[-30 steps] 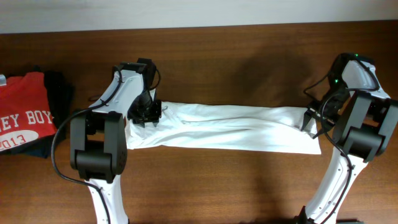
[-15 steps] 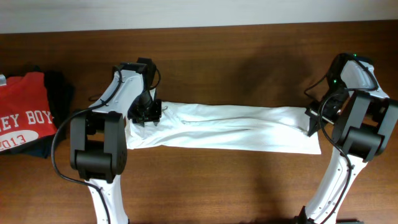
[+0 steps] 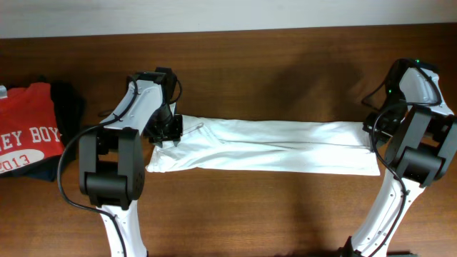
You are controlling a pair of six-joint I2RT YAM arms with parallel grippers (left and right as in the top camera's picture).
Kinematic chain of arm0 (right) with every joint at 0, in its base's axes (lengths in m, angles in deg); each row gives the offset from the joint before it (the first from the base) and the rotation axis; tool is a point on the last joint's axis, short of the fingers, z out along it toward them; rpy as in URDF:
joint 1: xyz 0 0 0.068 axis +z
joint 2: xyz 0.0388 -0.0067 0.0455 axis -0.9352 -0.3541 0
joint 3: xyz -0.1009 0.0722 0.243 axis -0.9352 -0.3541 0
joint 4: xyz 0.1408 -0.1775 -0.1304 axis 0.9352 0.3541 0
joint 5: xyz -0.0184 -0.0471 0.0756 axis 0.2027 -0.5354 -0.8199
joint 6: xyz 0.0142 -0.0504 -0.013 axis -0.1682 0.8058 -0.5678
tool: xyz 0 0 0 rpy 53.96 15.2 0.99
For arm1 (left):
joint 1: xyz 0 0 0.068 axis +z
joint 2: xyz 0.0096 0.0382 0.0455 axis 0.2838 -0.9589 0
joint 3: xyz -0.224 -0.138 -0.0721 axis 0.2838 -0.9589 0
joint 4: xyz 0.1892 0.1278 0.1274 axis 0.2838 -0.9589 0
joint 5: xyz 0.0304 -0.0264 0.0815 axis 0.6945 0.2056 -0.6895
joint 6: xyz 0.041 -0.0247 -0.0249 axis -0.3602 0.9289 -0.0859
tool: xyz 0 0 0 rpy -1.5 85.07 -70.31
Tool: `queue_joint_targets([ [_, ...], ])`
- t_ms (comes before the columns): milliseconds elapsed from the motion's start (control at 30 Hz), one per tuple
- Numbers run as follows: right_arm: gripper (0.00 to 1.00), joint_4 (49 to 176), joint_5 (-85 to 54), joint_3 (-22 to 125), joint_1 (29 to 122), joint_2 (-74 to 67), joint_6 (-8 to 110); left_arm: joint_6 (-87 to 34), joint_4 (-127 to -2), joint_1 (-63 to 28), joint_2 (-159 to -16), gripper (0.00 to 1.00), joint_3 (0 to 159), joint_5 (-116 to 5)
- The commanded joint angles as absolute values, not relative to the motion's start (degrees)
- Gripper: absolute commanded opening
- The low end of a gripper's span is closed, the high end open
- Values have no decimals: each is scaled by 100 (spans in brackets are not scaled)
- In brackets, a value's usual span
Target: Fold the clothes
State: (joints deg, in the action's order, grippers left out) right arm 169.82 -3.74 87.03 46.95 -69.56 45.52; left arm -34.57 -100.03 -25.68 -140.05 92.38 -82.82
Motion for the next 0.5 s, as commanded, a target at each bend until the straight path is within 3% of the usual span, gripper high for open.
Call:
queue_joint_targets([
  [0, 5, 17115, -964, 8856, 4678, -6670, 5299, -3444, -10014, -2515, -13905, 41, 9198, -8366],
  [233, 6, 17150, -1373, 9282, 4807, -5983, 5948, -3444, -9949, -2515, -13905, 41, 9198, -8363],
  [367, 6, 17194, -2571, 9210, 5406, -5953, 7299, -3444, -9905, -2515, -13905, 41, 9198, -8363],
  [467, 6, 17191, -2114, 9170, 5930, -5957, 7096, -3442, -9892, -2463, -13905, 41, 9198, -8359],
])
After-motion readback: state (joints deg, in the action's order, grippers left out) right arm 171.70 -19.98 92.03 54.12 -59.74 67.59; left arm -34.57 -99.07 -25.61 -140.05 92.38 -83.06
